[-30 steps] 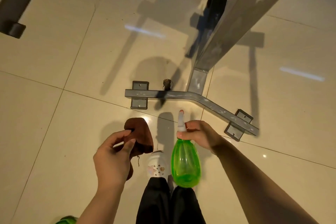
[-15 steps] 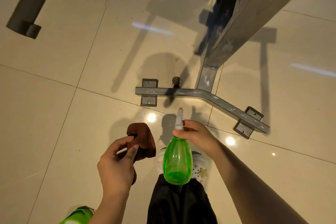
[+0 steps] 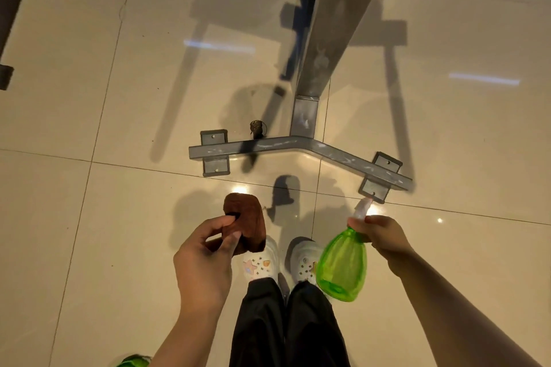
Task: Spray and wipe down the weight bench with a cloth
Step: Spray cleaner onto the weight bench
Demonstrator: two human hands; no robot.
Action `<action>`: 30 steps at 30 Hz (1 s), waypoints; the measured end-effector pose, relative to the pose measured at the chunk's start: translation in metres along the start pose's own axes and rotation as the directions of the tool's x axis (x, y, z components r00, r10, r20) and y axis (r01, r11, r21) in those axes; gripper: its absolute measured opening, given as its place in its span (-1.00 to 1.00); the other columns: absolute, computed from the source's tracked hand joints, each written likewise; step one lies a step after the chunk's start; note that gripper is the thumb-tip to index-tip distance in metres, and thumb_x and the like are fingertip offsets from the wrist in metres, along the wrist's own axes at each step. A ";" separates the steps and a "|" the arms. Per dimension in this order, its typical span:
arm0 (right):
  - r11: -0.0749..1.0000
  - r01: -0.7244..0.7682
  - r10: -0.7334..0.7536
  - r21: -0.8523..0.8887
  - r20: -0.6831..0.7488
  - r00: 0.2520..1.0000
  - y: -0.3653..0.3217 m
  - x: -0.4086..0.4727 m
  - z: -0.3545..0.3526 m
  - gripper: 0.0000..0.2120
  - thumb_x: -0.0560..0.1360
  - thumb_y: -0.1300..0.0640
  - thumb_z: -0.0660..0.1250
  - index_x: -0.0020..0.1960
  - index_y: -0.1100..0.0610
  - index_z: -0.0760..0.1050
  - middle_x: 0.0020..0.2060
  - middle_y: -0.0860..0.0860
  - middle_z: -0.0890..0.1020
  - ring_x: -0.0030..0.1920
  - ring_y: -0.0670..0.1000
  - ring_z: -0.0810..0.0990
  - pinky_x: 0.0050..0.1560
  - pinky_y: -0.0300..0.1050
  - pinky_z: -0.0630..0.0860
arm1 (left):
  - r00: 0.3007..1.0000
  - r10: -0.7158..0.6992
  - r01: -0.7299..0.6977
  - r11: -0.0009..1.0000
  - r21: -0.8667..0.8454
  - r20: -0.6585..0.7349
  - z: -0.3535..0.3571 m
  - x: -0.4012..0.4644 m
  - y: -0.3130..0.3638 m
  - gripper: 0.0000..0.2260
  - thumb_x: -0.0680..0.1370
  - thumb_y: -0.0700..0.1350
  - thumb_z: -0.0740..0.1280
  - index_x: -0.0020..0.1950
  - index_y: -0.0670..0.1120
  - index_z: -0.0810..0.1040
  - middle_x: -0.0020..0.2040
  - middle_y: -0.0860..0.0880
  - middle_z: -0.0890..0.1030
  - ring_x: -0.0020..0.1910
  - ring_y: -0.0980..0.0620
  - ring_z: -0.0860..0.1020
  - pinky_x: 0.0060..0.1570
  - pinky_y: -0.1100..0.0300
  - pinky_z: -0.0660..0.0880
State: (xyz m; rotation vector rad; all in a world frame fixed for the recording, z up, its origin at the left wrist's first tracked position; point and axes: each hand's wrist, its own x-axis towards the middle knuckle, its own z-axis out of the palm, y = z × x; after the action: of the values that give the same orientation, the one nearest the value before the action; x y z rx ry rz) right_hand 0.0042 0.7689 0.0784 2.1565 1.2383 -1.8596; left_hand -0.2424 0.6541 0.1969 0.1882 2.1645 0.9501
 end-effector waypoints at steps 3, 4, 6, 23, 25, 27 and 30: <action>0.997 -0.005 0.003 0.074 0.017 1.000 0.000 -0.017 -0.013 -0.59 0.26 -0.08 0.49 -0.07 0.22 0.64 -0.19 0.11 0.65 -0.21 0.05 0.58 -0.27 -0.18 0.43 | 1.000 0.008 -0.009 0.999 0.039 0.014 0.011 -0.006 0.002 -0.72 0.48 -0.34 0.42 -0.13 0.07 0.61 -0.17 0.14 0.63 -0.32 0.35 0.58 -0.31 0.56 0.41; 0.994 -0.006 0.002 0.109 0.034 0.999 -0.001 -0.024 -0.016 -0.61 0.28 -0.06 0.49 -0.05 0.21 0.63 -0.19 0.09 0.65 -0.22 0.02 0.57 -0.31 -0.24 0.42 | 1.000 0.008 -0.009 0.999 0.048 0.022 0.014 -0.010 0.004 -0.71 0.48 -0.34 0.42 -0.14 0.08 0.60 -0.17 0.14 0.63 -0.32 0.35 0.58 -0.31 0.55 0.41; 0.985 0.003 -0.012 0.171 0.055 0.998 -0.005 -0.035 -0.022 -0.75 0.38 0.03 0.50 -0.06 0.19 0.61 -0.19 0.08 0.63 -0.24 -0.02 0.56 -0.38 -0.37 0.43 | 0.999 0.010 -0.012 0.998 0.054 0.044 0.018 -0.019 0.012 -0.71 0.48 -0.35 0.42 -0.15 0.08 0.60 -0.18 0.12 0.64 -0.34 0.33 0.59 -0.33 0.54 0.41; 0.943 0.109 -0.166 0.316 0.158 0.973 -0.060 -0.177 -0.048 -0.50 0.20 -0.11 0.49 0.03 0.17 0.63 -0.13 0.01 0.66 -0.13 -0.08 0.59 -0.09 -0.18 0.43 | 0.967 0.168 -0.192 0.975 0.114 0.192 -0.007 -0.102 0.067 -0.66 0.48 -0.36 0.41 -0.16 0.12 0.60 -0.18 0.09 0.65 -0.26 0.15 0.63 -0.27 0.53 0.42; 0.913 0.199 -0.261 0.355 0.134 0.956 -0.079 -0.221 -0.051 -0.59 0.24 0.03 0.52 0.03 0.18 0.62 -0.14 0.01 0.68 -0.10 -0.05 0.63 -0.08 -0.23 0.50 | 0.954 0.198 -0.227 0.967 0.114 0.225 -0.025 -0.121 0.088 -0.63 0.47 -0.36 0.42 -0.17 0.16 0.60 -0.17 0.04 0.67 -0.21 0.09 0.64 -0.26 0.49 0.45; 0.887 0.287 -0.342 0.362 0.099 0.934 -0.101 -0.266 -0.056 -0.62 0.27 0.21 0.54 0.06 0.22 0.59 -0.14 0.04 0.69 -0.09 -0.01 0.66 -0.08 -0.24 0.54 | 0.916 0.277 -0.321 0.940 0.114 0.290 -0.046 -0.144 0.111 -0.60 0.45 -0.36 0.44 -0.16 0.21 0.64 -0.14 0.03 0.68 -0.18 0.09 0.64 -0.18 0.37 0.51; 0.832 0.409 -0.448 0.375 0.018 0.894 -0.132 -0.326 -0.066 -0.57 0.25 0.36 0.56 0.07 0.19 0.55 -0.18 0.03 0.69 -0.16 -0.04 0.65 -0.15 -0.24 0.55 | 0.822 0.438 -0.503 0.858 0.104 0.363 -0.079 -0.175 0.153 -0.47 0.40 -0.38 0.47 -0.01 0.31 0.58 -0.15 0.13 0.68 -0.17 0.20 0.62 -0.12 0.38 0.51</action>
State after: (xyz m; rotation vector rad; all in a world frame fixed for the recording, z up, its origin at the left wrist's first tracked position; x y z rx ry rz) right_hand -0.0062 0.7181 0.4327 2.0118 1.5693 -2.5288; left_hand -0.1966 0.6473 0.4380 0.9570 1.9226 0.8873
